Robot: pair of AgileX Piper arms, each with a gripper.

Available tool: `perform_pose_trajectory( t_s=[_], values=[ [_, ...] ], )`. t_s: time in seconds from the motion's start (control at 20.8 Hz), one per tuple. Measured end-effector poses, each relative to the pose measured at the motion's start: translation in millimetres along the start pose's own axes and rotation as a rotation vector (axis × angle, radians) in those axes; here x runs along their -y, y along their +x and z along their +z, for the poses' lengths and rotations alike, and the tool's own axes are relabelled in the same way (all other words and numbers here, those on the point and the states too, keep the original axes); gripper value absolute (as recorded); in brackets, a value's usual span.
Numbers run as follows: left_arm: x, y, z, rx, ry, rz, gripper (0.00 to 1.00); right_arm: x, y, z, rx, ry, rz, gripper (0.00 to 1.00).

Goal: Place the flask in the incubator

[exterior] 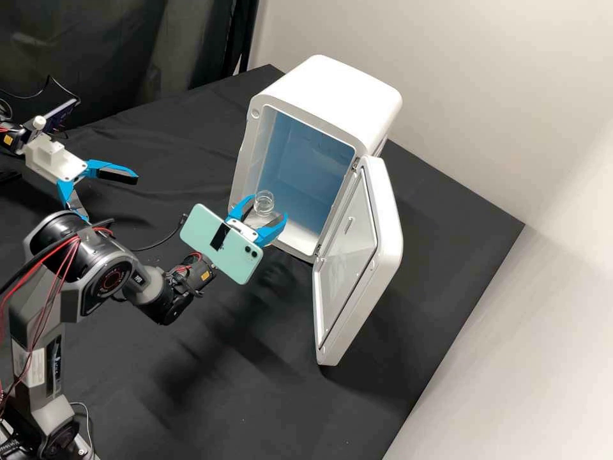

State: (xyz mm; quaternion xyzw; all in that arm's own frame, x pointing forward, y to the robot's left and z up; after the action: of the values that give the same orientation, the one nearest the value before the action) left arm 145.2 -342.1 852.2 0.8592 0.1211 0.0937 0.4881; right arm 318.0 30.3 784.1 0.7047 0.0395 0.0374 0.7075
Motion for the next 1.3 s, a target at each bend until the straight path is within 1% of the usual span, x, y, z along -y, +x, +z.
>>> perform_pose_trajectory(
  t_s=[0.05,0.1,0.19,0.29,0.34,0.43,0.48,0.58,0.63,0.67,0.72,0.77,0.87,1.16,1.2,1.3],
  values=[
    [0.0,0.1,0.3,0.002,0.000,0.000,1.00,0.4,6.4,-0.2,0.001,-0.010,0.013,0.00],
    [0.0,0.1,0.3,0.002,0.000,0.000,1.00,2.2,10.6,0.1,0.000,-0.018,0.014,0.00],
    [0.1,0.2,0.4,0.003,0.000,-0.001,1.00,4.9,20.4,-0.2,-0.003,-0.025,0.020,0.00],
    [0.3,0.6,1.7,0.010,0.002,-0.002,1.00,7.0,31.5,-1.3,-0.005,-0.032,0.014,0.00],
    [0.3,0.8,2.1,0.013,0.002,-0.003,1.00,8.5,36.9,-2.2,-0.005,-0.038,0.006,0.00],
    [0.4,0.9,2.5,0.015,0.003,-0.003,1.00,11.5,47.1,-3.3,0.004,-0.039,-0.014,0.00],
    [0.4,0.9,2.5,0.015,0.003,-0.003,1.00,11.9,52.8,-4.4,0.007,-0.046,-0.021,0.00],
    [1.1,1.2,2.2,0.015,0.000,-0.007,1.00,12.3,63.3,-6.7,0.019,-0.052,-0.023,0.00],
    [1.4,1.3,2.1,0.015,-0.002,-0.009,1.00,13.3,67.7,-8.3,0.017,-0.057,-0.028,0.00],
    [1.7,1.4,2.0,0.015,-0.003,-0.010,1.00,13.7,70.6,-9.3,0.017,-0.060,-0.032,0.00],
    [2.1,1.5,1.9,0.015,-0.004,-0.012,1.00,14.4,72.9,-11.0,0.012,-0.074,-0.033,0.00],
    [2.6,1.7,1.7,0.014,-0.007,-0.015,1.00,15.3,74.4,-11.5,0.015,-0.077,-0.040,0.00],
    [2.9,1.9,1.6,0.014,-0.008,-0.017,1.00,14.9,80.3,-12.0,0.013,-0.075,-0.035,0.00],
    [2.9,1.9,1.6,0.014,-0.008,-0.017,1.00,20.6,95.1,-7.9,0.045,-0.074,-0.074,0.00],
    [2.9,1.7,1.2,0.012,-0.009,-0.016,1.00,20.4,97.8,-8.4,0.046,-0.074,-0.075,0.00],
    [2.8,1.6,0.9,0.010,-0.009,-0.016,1.00,20.8,102.1,-8.4,0.043,-0.088,-0.073,0.00]
  ],
)
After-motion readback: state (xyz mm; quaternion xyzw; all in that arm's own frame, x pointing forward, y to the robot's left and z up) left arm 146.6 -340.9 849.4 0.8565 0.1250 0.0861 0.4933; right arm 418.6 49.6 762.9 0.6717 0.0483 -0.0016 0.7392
